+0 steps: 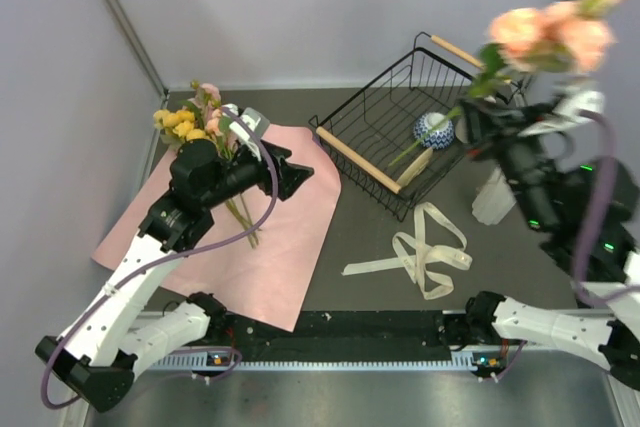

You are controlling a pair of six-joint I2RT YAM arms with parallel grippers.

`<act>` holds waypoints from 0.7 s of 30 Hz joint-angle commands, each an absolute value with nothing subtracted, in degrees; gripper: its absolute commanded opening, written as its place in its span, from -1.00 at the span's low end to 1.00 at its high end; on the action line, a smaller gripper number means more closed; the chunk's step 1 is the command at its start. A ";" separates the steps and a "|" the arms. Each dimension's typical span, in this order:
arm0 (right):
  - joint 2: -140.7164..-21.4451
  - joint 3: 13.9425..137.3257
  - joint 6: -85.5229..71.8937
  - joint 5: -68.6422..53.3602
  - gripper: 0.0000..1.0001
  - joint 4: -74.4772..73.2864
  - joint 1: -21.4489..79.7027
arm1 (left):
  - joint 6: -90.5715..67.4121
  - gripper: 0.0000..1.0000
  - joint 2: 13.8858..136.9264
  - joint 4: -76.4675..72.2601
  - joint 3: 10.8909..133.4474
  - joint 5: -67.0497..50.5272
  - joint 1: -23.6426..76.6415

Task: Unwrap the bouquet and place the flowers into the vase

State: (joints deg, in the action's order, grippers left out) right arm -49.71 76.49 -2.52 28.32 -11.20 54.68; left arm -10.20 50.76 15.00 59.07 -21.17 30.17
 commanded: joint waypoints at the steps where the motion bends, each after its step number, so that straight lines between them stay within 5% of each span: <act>1: -43.78 80.86 14.99 40.94 -1.00 -7.04 54.67 | -8.35 0.52 54.14 15.47 62.14 -22.14 30.32; 6: -43.06 81.05 30.02 52.37 -1.00 2.43 54.67 | -8.61 0.53 53.88 12.22 58.72 -21.88 29.54; 11: -47.54 72.69 63.17 60.81 -1.00 39.66 52.39 | -9.67 0.53 52.65 11.43 56.78 -23.47 27.25; 21: -52.03 73.47 40.27 62.14 -1.00 18.47 40.69 | -10.28 0.54 50.19 10.81 54.58 -23.47 25.05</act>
